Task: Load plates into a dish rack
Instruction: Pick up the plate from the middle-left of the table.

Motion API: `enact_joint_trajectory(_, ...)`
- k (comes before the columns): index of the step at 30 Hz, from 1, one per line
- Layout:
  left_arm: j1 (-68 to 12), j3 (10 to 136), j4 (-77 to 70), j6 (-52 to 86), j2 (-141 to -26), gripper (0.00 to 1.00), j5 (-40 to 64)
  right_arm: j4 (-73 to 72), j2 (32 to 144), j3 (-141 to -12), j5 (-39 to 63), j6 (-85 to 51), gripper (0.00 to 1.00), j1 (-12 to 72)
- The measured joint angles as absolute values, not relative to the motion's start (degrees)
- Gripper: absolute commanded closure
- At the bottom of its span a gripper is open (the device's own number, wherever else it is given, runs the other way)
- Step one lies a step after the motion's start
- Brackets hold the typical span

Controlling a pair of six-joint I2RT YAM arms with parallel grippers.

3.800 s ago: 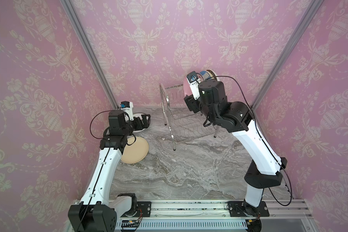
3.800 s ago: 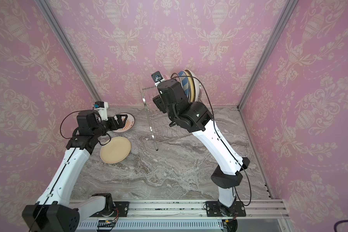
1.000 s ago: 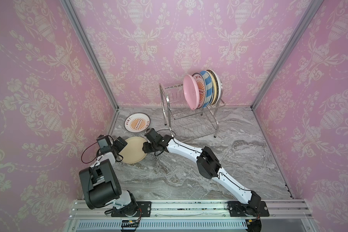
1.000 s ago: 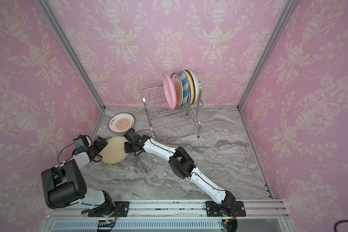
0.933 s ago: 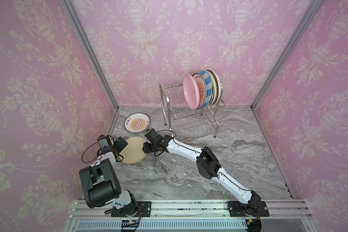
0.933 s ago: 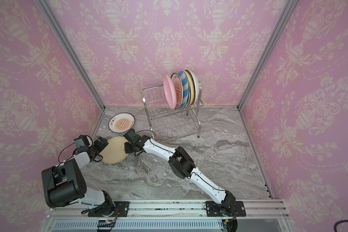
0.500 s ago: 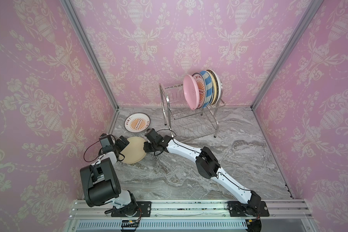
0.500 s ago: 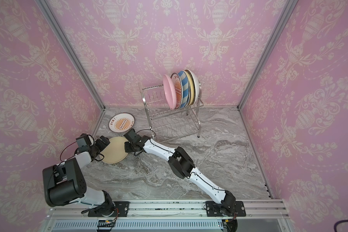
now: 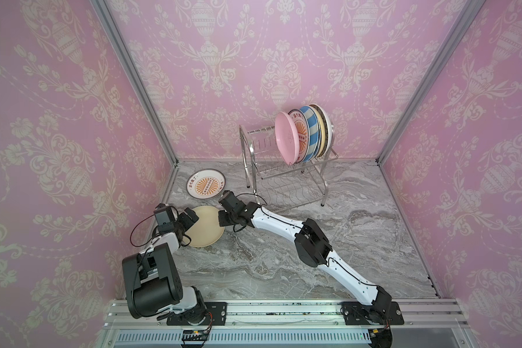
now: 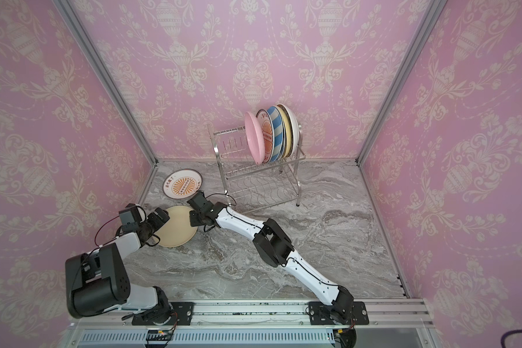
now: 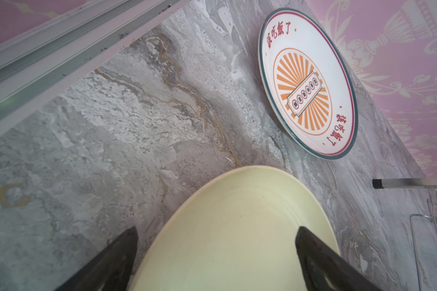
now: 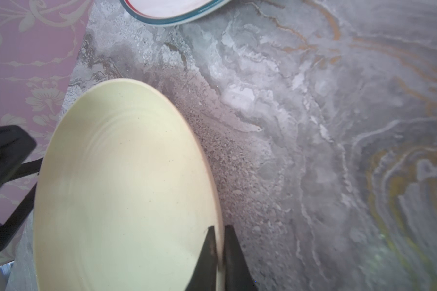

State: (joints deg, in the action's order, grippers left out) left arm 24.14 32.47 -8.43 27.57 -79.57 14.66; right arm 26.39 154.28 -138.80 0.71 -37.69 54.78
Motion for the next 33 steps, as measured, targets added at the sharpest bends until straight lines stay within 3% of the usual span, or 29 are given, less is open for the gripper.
enact_joint_trajectory(7, 24.12, 34.48, -2.55, 27.51, -67.53, 0.01, 14.28, 28.67, 146.85, -133.47, -6.79, -29.78, 1.0, 57.08)
enact_joint_trajectory(15, 24.12, 43.53, 2.94, 26.44, -62.0, 0.01, 14.06, 28.84, 128.49, -118.45, -13.17, -19.94, 1.0, 60.4)
enact_joint_trajectory(21, 22.11, 46.5, 2.63, 26.68, -62.74, 0.01, 16.12, 28.42, 108.95, -102.37, -15.92, -14.22, 1.0, 61.65)
enact_joint_trajectory(26, 14.59, 52.93, 1.96, 25.08, -66.83, 0.01, 19.42, 30.46, 92.18, -93.19, -16.56, -10.15, 1.0, 61.69)
enact_joint_trajectory(33, 8.29, 56.4, -2.17, 23.59, -69.52, 0.01, 25.71, 41.67, 79.57, -98.85, -28.38, -7.05, 1.0, 62.15)
